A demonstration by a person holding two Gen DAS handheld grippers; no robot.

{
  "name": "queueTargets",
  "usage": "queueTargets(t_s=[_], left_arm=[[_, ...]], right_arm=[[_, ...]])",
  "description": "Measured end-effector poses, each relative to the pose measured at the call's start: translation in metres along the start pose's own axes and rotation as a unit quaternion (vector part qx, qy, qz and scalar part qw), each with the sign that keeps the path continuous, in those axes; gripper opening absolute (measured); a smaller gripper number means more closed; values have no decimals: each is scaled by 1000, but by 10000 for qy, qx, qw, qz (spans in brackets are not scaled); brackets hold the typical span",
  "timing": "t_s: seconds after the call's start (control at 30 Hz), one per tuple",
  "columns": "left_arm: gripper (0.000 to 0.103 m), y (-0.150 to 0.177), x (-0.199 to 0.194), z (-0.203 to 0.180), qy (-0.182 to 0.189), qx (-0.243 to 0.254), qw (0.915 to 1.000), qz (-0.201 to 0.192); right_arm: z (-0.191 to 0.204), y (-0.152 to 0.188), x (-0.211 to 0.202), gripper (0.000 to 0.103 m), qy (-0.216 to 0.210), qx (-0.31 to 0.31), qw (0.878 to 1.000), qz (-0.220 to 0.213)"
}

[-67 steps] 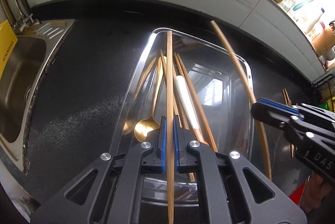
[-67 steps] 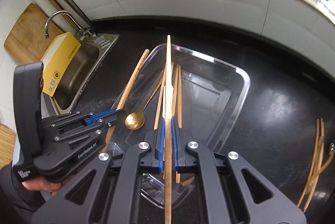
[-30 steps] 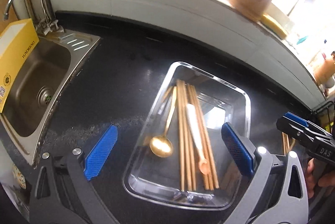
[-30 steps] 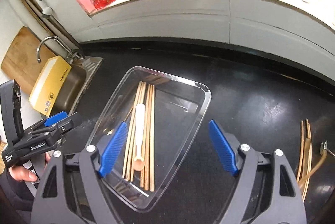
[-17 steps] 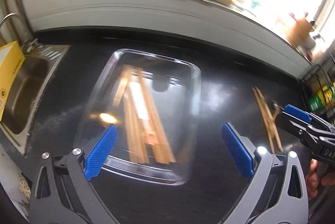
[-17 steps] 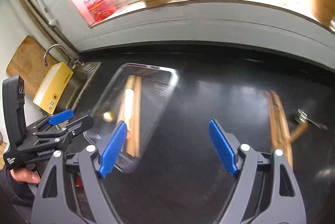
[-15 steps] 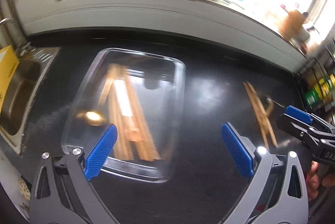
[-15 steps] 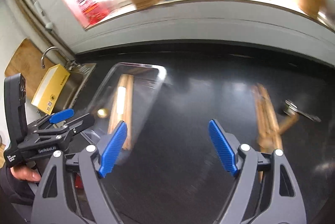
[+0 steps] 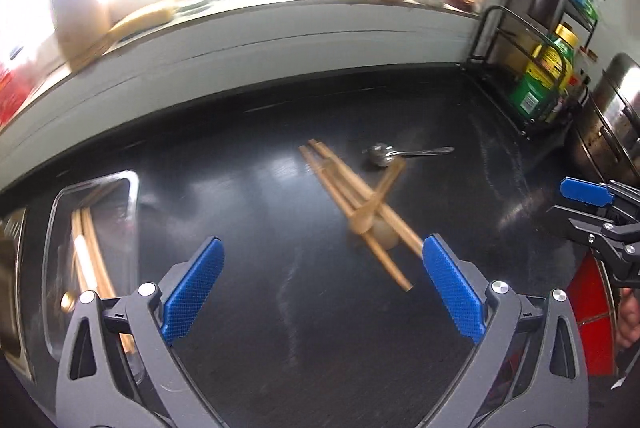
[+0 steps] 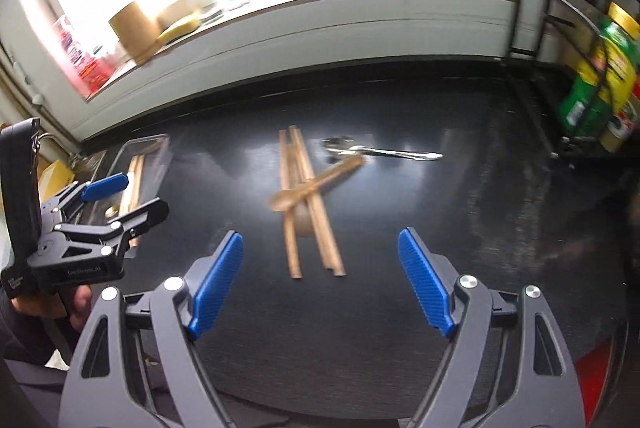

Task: Organize utensils
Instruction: 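Move both open tools back over the remaining utensils, then close the left tool on the wooden spoon while the right tool grasps a chopstick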

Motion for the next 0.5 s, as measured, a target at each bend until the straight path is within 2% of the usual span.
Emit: queueTargets(t_s=[0.23,0.33,0.43,0.5], left_arm=[[97,-13,21,-21,-1,286,9996,-12],[97,-16,31,-30,85,563,9984,-13],[97,-18,45,-46,144,1127,9935,-50],[97,-18,57,-59,244,1580,9871,-67]], right_arm=[[-15,-8,1,78,5,-179,9998,-60],[-20,-11,8,78,-57,-238,9997,-15],[-24,-15,16,78,-98,-183,9998,28],[-29,-17,22,78,-118,-169,9998,60]])
Point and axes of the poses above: each gripper's, at about its wrist camera, not at the fingertips, and x roughly the way its jaws point, z to its left, y to its underside, the point moved 10 cm from there along x, roughly the way its jaws point
